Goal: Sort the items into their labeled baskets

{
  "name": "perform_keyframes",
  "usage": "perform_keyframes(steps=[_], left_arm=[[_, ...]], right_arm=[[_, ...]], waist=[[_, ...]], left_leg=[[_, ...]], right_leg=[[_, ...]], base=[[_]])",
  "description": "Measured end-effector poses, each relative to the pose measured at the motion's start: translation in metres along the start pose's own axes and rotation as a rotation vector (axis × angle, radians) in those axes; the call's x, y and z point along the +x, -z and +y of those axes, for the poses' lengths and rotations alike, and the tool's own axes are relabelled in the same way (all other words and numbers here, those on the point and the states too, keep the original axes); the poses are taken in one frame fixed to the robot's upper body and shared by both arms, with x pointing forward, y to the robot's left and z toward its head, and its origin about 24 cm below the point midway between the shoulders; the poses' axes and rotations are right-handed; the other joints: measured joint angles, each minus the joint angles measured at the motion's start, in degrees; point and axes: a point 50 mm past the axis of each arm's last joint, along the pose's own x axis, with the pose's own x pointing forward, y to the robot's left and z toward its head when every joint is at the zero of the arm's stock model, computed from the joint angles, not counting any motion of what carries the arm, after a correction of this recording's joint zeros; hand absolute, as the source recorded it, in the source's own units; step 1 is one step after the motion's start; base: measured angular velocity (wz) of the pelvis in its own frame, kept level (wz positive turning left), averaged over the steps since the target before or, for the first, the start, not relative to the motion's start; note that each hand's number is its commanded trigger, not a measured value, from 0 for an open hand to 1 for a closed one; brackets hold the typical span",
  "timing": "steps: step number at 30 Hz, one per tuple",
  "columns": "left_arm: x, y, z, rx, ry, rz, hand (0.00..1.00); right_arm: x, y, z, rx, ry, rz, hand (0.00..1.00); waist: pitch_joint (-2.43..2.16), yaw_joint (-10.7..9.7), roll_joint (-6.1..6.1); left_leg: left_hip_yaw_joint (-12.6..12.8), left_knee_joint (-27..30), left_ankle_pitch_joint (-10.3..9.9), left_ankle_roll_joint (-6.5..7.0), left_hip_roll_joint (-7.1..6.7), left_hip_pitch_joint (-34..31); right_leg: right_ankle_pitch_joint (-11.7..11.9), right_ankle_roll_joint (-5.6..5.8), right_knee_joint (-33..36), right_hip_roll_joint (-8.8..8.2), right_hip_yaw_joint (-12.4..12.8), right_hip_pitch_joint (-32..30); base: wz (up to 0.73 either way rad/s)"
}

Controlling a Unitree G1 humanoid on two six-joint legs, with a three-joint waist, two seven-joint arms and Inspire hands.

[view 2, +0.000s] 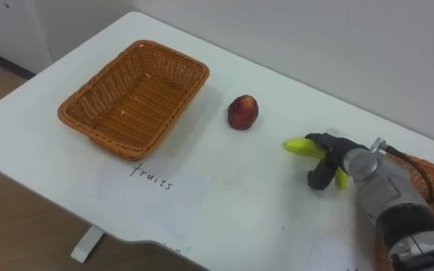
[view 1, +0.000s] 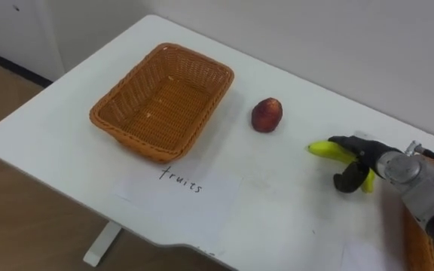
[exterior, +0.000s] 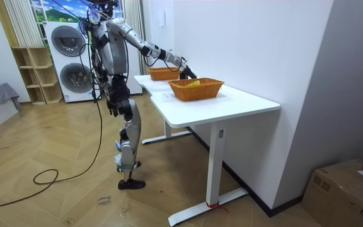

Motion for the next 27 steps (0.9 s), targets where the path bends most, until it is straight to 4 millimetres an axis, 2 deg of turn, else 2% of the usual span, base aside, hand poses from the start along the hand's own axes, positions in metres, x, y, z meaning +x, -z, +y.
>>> perform_keyframes(steps=[1,2,3,4,13,19,27], left_arm=[[0.0,0.0,0.0,0.0,0.0,0.0,0.0],[0.0,0.0,0.0,0.0,0.0,-0.001,0.0],[0.0,0.0,0.0,0.0,-0.001,-0.001,0.0],[0.0,-0.001,0.0,-0.001,-0.001,-0.003,0.0],[0.0,-0.002,0.002,-0.002,-0.006,-0.014,0.0],[0.001,-0.009,0.005,-0.011,-0.02,-0.062,0.0],[0.0,-0.009,0.005,-0.012,-0.019,-0.064,0.0]], right_arm=[[0.0,0.0,0.0,0.0,0.0,0.0,0.0],[0.0,0.001,0.001,0.0,0.0,0.0,0.25],[0.0,0.001,0.001,-0.001,0.001,-0.001,0.58],[0.0,0.0,0.0,-0.002,0.004,-0.005,1.0],[-0.003,-0.003,-0.011,0.019,0.089,-0.033,1.0],[-0.003,-0.005,-0.012,0.015,0.101,-0.055,1.0],[-0.004,-0.015,-0.007,0.037,0.036,-0.111,1.0]], waist=[[0.0,0.0,0.09],[-0.05,-0.03,0.28],[-0.07,-0.05,0.35],[-0.06,-0.08,0.48],[-0.11,-0.44,0.63],[-0.46,-0.68,0.06],[-0.26,-0.8,-0.15]], left_leg=[[0.0,-0.02,0.0,0.0,0.0,0.11],[-0.04,-0.1,0.0,0.0,0.0,0.25],[-0.05,-0.12,0.0,0.0,0.0,0.25],[-0.07,-0.15,0.0,0.0,0.01,0.23],[0.01,-0.54,0.05,-0.04,0.04,0.42],[0.04,-0.81,0.14,-0.1,0.08,0.63],[0.27,-1.42,0.13,-0.09,0.11,1.66]], right_leg=[[0.0,0.0,0.0,0.0,0.0,0.0],[0.0,0.0,0.0,-0.01,0.01,0.0],[0.0,0.0,0.0,-0.01,0.03,0.01],[0.0,0.0,0.01,-0.01,0.08,-0.01],[0.0,0.0,-0.04,0.01,0.17,-0.24],[-0.01,0.01,-0.08,0.02,0.14,-0.05],[-0.02,0.03,-0.15,0.05,0.48,0.61]], base=[[0.0],[0.0],[0.0],[0.0],[0.0],[0.0],[0.0]])
